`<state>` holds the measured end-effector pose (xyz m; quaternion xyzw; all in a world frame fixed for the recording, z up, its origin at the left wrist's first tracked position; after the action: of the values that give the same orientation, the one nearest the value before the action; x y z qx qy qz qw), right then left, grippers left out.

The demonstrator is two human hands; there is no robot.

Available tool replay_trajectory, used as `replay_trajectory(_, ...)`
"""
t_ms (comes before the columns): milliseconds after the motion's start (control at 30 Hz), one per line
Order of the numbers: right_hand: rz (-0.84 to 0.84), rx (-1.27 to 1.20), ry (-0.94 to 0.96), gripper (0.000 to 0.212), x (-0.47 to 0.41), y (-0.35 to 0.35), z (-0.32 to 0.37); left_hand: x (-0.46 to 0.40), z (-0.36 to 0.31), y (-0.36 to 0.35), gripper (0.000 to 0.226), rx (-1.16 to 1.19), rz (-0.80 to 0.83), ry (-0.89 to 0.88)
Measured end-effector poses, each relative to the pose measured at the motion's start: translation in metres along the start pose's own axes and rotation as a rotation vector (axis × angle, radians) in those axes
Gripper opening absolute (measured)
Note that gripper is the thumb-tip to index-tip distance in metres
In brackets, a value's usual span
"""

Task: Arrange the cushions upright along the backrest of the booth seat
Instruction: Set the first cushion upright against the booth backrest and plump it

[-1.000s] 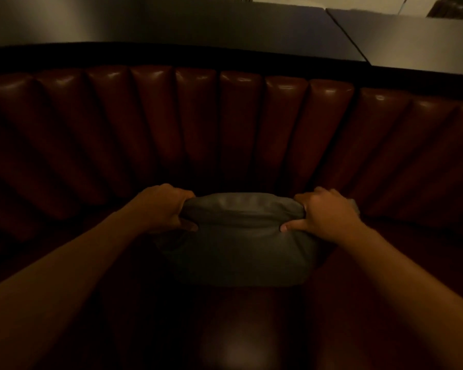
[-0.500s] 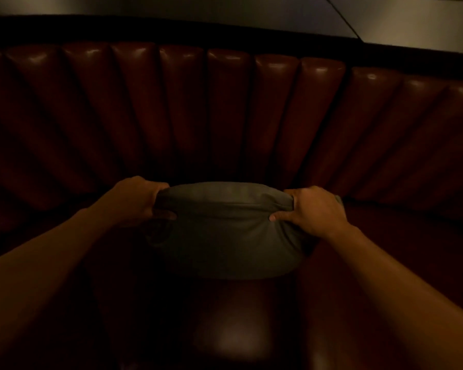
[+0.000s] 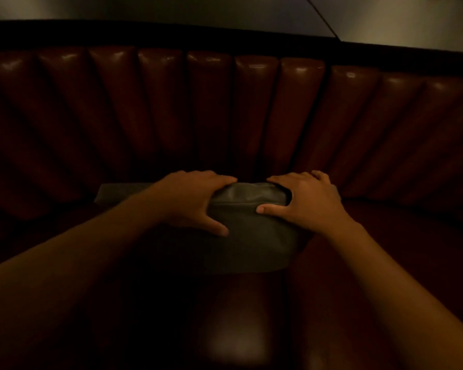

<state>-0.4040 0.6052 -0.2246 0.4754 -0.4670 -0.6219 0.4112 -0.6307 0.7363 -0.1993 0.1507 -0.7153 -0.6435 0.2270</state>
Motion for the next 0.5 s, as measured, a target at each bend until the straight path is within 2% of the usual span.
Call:
replay_trajectory(67, 0.018, 0.006, -0.004, 0.090, 0.003, 0.000, -0.005, -0.018, -0.033, -0.009, 0.120, -0.045, -0.031, -0.057)
replay_trajectory(167, 0.022, -0.009, -0.040, 0.093, 0.013, -0.002, -0.021, -0.036, -0.051, -0.020, 0.114, -0.059, -0.058, -0.015)
replay_trajectory(300, -0.131, -0.064, -0.109, 0.093, 0.024, -0.001, -0.041, -0.043, -0.039, -0.018, 0.060, 0.063, -0.128, 0.030)
replay_trajectory(400, -0.282, -0.408, -0.296, 0.103, 0.025, 0.008, -0.051, -0.033, -0.023, -0.009, 0.040, 0.194, -0.199, 0.076)
replay_trajectory(467, -0.362, -0.700, -0.410, 0.115, 0.024, 0.016, -0.058, -0.019, -0.009, 0.001, 0.046, 0.346, -0.280, 0.110)
replay_trajectory(500, -0.356, -0.769, -0.422, 0.120, 0.023, 0.020, -0.060, -0.010, -0.001, 0.007, 0.052, 0.423, -0.333, 0.126)
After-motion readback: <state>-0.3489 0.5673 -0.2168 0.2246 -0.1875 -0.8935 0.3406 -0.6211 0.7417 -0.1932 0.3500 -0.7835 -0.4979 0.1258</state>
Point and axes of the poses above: each hand's wrist, its own x-axis away from the middle knuckle, its own y-axis out of the back of the hand, z = x × y, the point moved 1 cm from there along -x, towards the middle knuckle, and after that the axes turned 11 degrees about -z, right-handed, at the moved point
